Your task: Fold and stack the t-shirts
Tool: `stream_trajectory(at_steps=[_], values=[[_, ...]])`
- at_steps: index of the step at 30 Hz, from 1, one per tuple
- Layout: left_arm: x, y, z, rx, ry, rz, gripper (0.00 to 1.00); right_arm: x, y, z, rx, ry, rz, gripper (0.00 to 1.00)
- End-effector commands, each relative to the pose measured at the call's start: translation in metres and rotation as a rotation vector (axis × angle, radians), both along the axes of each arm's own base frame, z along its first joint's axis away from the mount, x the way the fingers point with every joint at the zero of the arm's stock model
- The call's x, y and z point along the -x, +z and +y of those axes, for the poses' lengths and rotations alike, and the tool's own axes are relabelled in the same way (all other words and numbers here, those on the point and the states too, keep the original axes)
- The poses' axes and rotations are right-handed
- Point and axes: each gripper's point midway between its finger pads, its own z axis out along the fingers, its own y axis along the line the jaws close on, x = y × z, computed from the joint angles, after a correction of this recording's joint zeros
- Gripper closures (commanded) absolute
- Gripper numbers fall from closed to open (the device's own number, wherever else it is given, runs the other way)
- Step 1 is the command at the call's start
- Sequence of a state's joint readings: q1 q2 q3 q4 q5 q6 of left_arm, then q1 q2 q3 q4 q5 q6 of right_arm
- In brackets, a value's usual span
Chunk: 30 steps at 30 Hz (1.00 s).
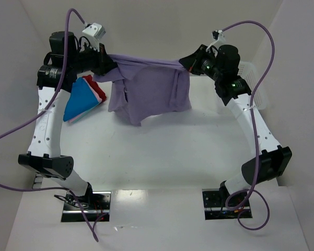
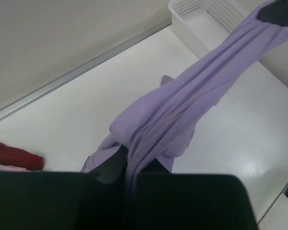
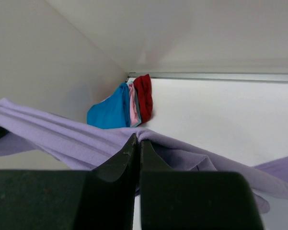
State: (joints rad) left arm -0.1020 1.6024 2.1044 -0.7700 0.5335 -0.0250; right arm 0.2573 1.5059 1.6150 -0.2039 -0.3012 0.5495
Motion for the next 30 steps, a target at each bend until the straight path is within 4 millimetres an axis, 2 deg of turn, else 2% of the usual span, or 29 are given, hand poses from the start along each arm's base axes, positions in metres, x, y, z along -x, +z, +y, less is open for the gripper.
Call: stream_trajectory(at_steps=[1,3,4,5,6,7,8,10,11,12,13,15,16,20,21,23,24,25,26,27,28,30], values=[[-0.014,0.062,0.081,-0.064,0.355,-0.231,1.0,-0.02,0.009,-0.113,0.181,-0.383,-0.012,1.0],[-0.009,0.065,0.083,-0.041,0.379,-0.23,1.0,-0.011,0.026,-0.107,0.163,-0.351,-0.055,1.0],[-0.005,0.059,0.081,-0.034,0.372,-0.211,1.0,0.001,0.042,-0.107,0.153,-0.344,-0.086,1.0],[-0.001,0.057,0.08,-0.033,0.363,-0.208,1.0,0.004,0.048,-0.105,0.15,-0.331,-0.091,1.0],[0.012,0.06,0.076,-0.018,0.344,-0.207,1.0,0.012,0.059,-0.105,0.153,-0.322,-0.115,1.0],[0.015,0.047,0.074,-0.021,0.333,-0.175,1.0,0.02,0.061,-0.106,0.154,-0.322,-0.111,1.0],[0.024,0.055,0.074,-0.017,0.333,-0.197,1.0,0.025,0.07,-0.107,0.159,-0.323,-0.134,1.0],[0.042,0.034,0.074,-0.016,0.335,-0.158,1.0,0.03,0.065,-0.106,0.162,-0.312,-0.12,1.0],[0.048,0.04,0.076,-0.003,0.35,-0.17,1.0,0.034,0.064,-0.106,0.162,-0.313,-0.121,1.0],[0.047,0.014,0.075,-0.004,0.352,-0.106,1.0,0.033,0.058,-0.104,0.165,-0.299,-0.107,1.0],[0.049,-0.009,0.077,-0.016,0.362,-0.056,1.0,0.03,0.041,-0.101,0.163,-0.285,-0.072,1.0],[0.051,-0.033,0.078,-0.01,0.377,0.006,1.0,0.027,0.019,-0.097,0.158,-0.262,-0.029,1.0],[0.048,-0.06,0.082,-0.022,0.409,0.073,1.0,0.02,-0.02,-0.092,0.162,-0.236,0.049,1.0],[0.052,-0.1,0.085,-0.04,0.431,0.165,1.0,0.007,-0.072,-0.087,0.164,-0.22,0.145,1.0],[0.054,-0.12,0.085,-0.051,0.43,0.21,1.0,0.003,-0.093,-0.087,0.173,-0.218,0.181,1.0],[0.056,-0.14,0.084,-0.067,0.413,0.247,0.94,-0.002,-0.126,-0.086,0.187,-0.213,0.242,1.0],[0.056,-0.165,0.084,-0.082,0.411,0.312,0.92,-0.006,-0.147,-0.086,0.196,-0.211,0.28,1.0],[0.055,-0.176,0.083,-0.091,0.397,0.329,0.92,-0.006,-0.151,-0.086,0.197,-0.21,0.283,1.0],[0.055,-0.197,0.083,-0.103,0.395,0.385,0.9,-0.009,-0.169,-0.085,0.206,-0.207,0.323,1.0],[0.054,-0.206,0.083,-0.109,0.394,0.411,0.89,-0.011,-0.177,-0.085,0.21,-0.206,0.34,1.0],[0.052,-0.219,0.084,-0.122,0.402,0.444,0.89,-0.013,-0.194,-0.08,0.219,-0.193,0.371,1.0],[0.051,-0.231,0.088,-0.139,0.418,0.474,0.89,-0.017,-0.205,-0.08,0.231,-0.188,0.385,1.0]])
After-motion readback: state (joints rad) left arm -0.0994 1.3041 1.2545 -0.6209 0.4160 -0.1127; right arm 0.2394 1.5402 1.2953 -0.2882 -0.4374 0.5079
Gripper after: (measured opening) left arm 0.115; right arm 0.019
